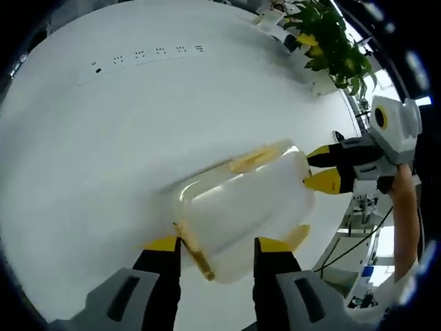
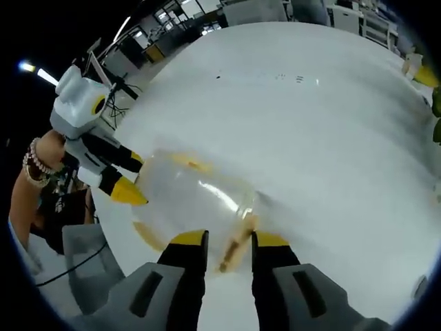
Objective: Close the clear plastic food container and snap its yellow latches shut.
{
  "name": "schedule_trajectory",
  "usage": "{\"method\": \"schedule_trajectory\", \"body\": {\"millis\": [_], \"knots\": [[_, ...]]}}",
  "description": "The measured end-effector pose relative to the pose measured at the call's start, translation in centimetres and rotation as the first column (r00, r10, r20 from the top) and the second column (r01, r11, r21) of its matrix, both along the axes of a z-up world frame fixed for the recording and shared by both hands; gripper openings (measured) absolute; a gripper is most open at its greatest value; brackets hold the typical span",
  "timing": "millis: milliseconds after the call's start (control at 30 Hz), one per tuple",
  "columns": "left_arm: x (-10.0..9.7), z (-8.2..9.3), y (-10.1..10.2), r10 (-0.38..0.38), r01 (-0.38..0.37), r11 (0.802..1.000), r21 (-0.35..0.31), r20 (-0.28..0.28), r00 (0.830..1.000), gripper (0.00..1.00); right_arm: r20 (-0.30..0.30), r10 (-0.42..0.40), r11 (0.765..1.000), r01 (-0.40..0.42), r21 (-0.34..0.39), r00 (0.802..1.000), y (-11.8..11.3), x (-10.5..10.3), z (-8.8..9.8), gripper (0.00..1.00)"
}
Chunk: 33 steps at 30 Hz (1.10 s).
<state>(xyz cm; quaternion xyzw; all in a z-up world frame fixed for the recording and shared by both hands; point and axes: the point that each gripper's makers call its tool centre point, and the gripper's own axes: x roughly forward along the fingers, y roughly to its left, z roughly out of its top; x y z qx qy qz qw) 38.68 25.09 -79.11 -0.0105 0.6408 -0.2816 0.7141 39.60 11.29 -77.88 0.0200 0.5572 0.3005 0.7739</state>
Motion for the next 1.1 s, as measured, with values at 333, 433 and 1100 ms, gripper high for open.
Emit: {"method": "schedule_trajectory", "body": {"millis": [333,433,1100], "knots": [[0.0,0.0,0.0,0.053,-0.053,0.998,-0.036,-0.01,0.999,0.31,-0.028,-0.046,0.999,0.046,-0.006,0.999,-0.1,-0.2,0.0,0.2],[0.1,0.0,0.2,0.102,-0.103,0.993,-0.055,-0.021,0.995,0.29,-0.044,-0.074,0.997,0.074,-0.005,0.996,-0.1,-0.3,0.0,0.18],[0.3,0.0,0.8,0.143,-0.142,0.985,-0.093,0.003,0.99,0.27,-0.179,-0.16,0.982,0.138,-0.13,0.971,-0.3,-0.9,0.1,0.1]]}}
